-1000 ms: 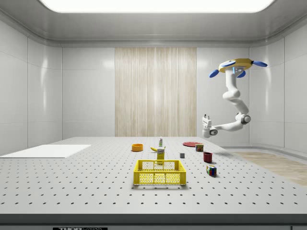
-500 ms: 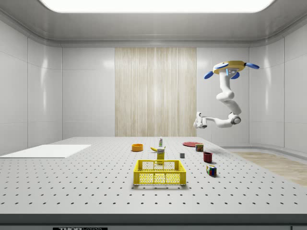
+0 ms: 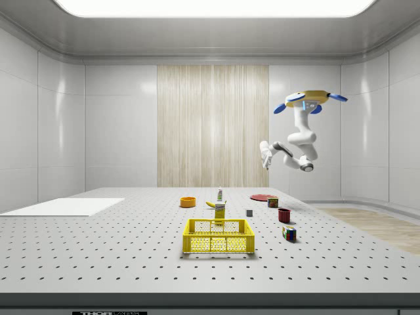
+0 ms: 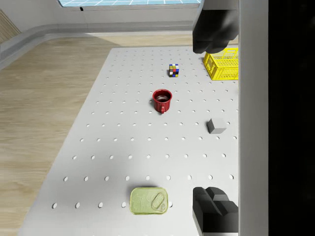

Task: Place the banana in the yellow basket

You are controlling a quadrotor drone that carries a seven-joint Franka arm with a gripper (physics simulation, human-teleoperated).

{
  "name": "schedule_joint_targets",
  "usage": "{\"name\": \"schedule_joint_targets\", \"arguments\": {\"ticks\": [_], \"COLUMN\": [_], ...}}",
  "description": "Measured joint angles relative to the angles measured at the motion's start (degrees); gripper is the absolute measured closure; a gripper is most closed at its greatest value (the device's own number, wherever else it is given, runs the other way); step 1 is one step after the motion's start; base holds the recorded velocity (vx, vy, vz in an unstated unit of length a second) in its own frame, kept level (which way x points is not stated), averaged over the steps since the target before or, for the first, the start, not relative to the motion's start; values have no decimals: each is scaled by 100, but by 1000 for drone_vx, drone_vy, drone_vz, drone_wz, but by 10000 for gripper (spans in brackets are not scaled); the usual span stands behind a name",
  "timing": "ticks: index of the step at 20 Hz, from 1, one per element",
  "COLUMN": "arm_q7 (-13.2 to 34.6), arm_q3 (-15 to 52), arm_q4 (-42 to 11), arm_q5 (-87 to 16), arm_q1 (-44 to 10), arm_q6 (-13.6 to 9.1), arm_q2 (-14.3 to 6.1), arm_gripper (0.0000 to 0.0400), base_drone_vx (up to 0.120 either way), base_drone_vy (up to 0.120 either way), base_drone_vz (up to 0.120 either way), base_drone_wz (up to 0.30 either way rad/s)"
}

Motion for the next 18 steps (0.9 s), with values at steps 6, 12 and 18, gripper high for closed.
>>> {"name": "schedule_joint_targets", "arguments": {"ticks": [6, 12, 18], "arm_q7": [851, 1228, 1407], "arm_q3": [660, 936, 1075], "arm_q4": [-365, -429, -434], "arm_q5": [-971, -1180, -1167], "arm_q1": [-1274, -1838, -2084], "arm_q6": [-580, -740, -691], "arm_q2": [-382, -660, -880], "arm_gripper": [0, 0, 0], "base_drone_vx": [120, 120, 120], "base_drone_vy": [0, 0, 0], "base_drone_vz": [-120, -100, -73], "base_drone_wz": [0, 0, 0]}}
